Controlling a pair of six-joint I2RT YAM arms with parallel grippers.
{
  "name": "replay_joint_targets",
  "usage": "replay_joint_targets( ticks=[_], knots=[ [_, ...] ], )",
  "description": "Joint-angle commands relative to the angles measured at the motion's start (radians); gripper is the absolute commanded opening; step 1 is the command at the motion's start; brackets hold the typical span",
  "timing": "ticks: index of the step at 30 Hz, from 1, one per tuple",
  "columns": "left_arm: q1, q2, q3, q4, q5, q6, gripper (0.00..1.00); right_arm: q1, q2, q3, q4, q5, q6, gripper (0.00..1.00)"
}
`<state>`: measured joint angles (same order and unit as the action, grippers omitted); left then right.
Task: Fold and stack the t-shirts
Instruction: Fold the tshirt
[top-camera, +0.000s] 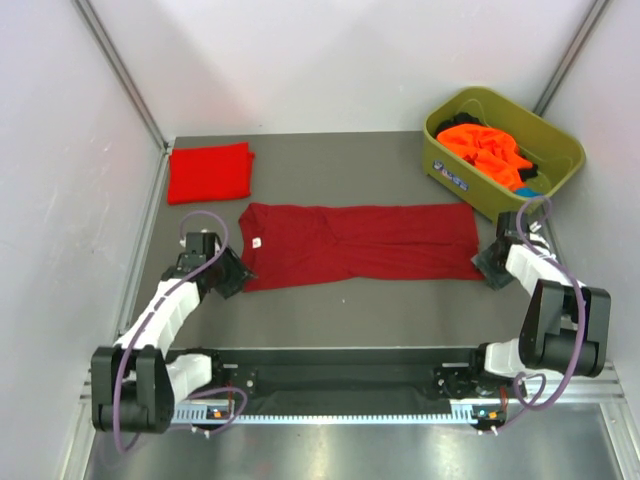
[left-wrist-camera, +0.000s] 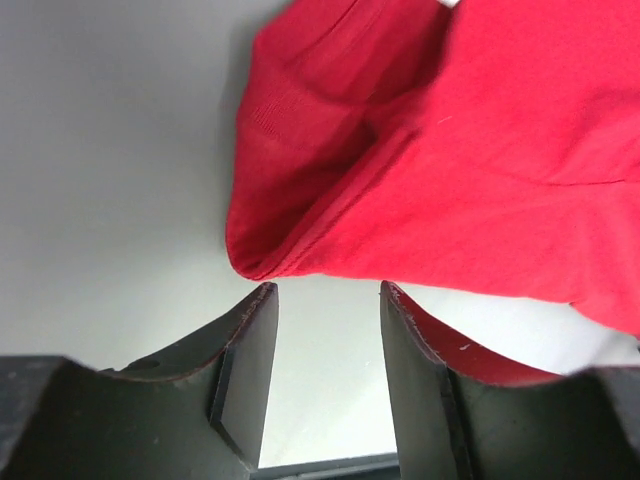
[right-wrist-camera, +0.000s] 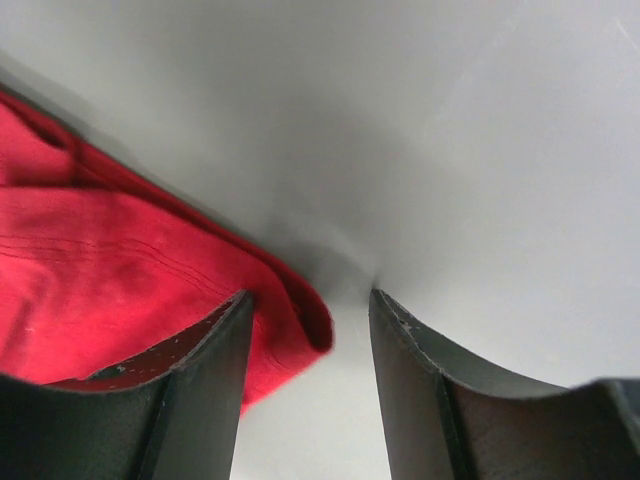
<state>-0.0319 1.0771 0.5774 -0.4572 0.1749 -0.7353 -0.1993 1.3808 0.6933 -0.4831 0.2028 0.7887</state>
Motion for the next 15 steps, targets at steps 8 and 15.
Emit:
replay_joint_targets(
  ticks=[8,15],
  knots=[
    [-0.005,0.109,-0.040,0.138,-0.024,-0.044,0.51,-0.011,0.024,-0.017,0.081,0.024,0.023,0.48],
    [-0.005,0.171,-0.044,0.157,-0.041,-0.046,0.33,-0.011,0.034,-0.009,0.075,0.050,0.006,0.34]
  ],
)
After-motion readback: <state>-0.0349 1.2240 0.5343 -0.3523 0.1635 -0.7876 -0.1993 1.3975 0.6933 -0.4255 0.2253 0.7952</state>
